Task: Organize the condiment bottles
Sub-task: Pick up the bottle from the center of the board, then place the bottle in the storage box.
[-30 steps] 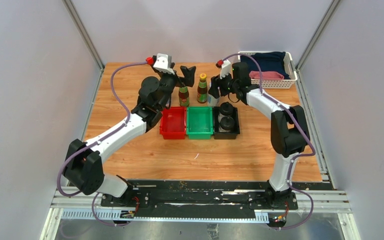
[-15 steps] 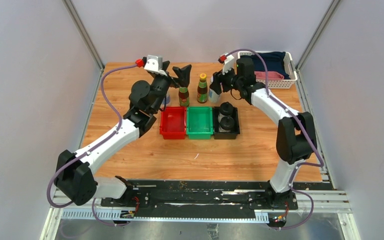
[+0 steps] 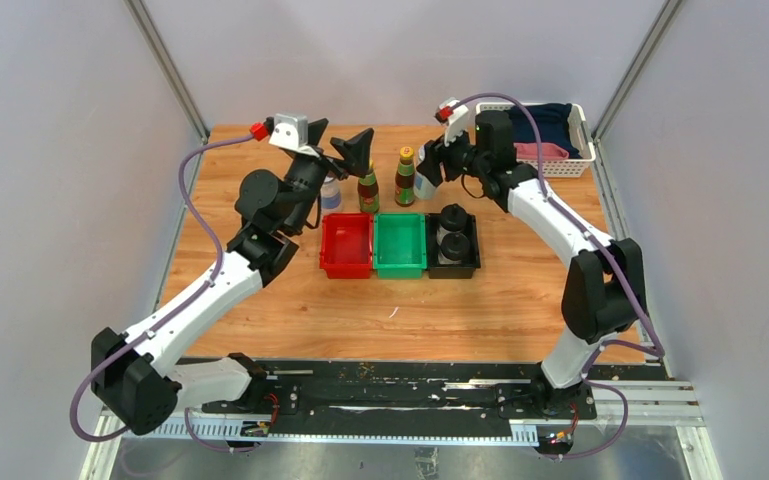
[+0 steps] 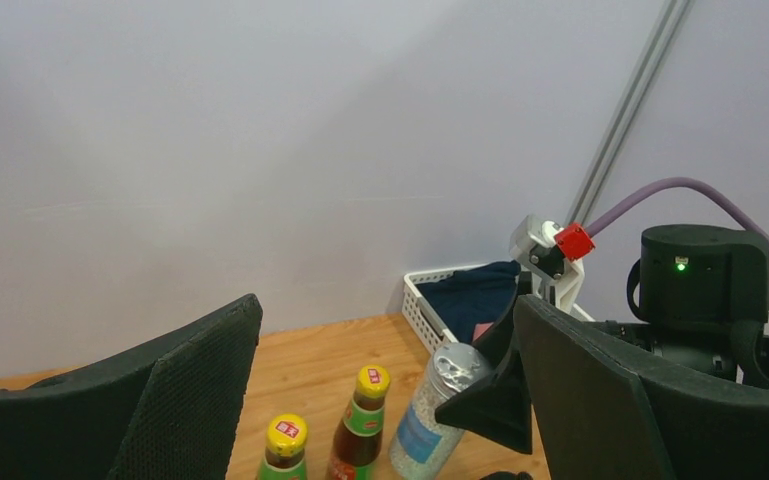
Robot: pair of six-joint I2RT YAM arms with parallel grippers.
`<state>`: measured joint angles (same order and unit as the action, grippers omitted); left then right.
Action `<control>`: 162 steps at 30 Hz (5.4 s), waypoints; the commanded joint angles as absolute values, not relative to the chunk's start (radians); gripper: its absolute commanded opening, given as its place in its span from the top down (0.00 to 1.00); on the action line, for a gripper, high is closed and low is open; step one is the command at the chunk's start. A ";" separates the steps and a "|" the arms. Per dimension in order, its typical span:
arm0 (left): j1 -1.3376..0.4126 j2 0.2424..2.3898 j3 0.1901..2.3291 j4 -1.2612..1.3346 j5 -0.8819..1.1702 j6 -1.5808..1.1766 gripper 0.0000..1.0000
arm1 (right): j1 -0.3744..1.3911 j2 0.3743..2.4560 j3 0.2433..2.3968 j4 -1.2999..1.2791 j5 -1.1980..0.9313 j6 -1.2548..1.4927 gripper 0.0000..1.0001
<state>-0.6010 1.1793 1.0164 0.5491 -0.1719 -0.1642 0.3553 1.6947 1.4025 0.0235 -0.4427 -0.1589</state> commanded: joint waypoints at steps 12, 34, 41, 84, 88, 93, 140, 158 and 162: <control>-0.649 1.038 1.040 0.439 -0.130 -0.092 0.00 | 0.492 1.602 1.480 -0.061 -0.407 -0.232 1.00; -0.680 0.945 1.140 0.443 0.299 0.084 0.00 | 0.671 1.618 1.543 -0.126 -0.408 -0.296 1.00; -0.680 0.915 1.167 0.445 0.301 0.108 0.00 | 0.719 1.643 1.575 -0.149 -0.408 -0.317 1.00; -0.680 0.873 0.985 0.806 -0.071 0.242 0.00 | 0.790 1.978 1.819 -0.176 -0.489 -0.368 1.00; -0.680 0.878 0.979 0.816 -0.075 0.245 0.00 | 0.780 1.996 1.822 -0.174 -0.499 -0.367 1.00; -0.680 0.884 0.968 0.826 -0.078 0.243 0.00 | 0.769 2.011 1.822 -0.159 -0.511 -0.359 1.00; -0.680 0.933 0.963 0.828 -0.100 0.198 0.00 | 0.783 1.884 1.546 -0.014 -0.550 -0.274 1.00; -0.680 0.946 0.965 0.828 -0.114 0.193 0.00 | 0.811 1.868 1.508 0.027 -0.549 -0.259 1.00; -0.680 0.947 0.965 0.828 -0.111 0.191 0.00 | 0.813 1.865 1.496 0.036 -0.548 -0.256 1.00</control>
<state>-0.6720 0.9417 0.9684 0.8059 -0.0986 0.1974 0.7937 1.9255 1.5097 -0.0307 -0.5312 -0.2726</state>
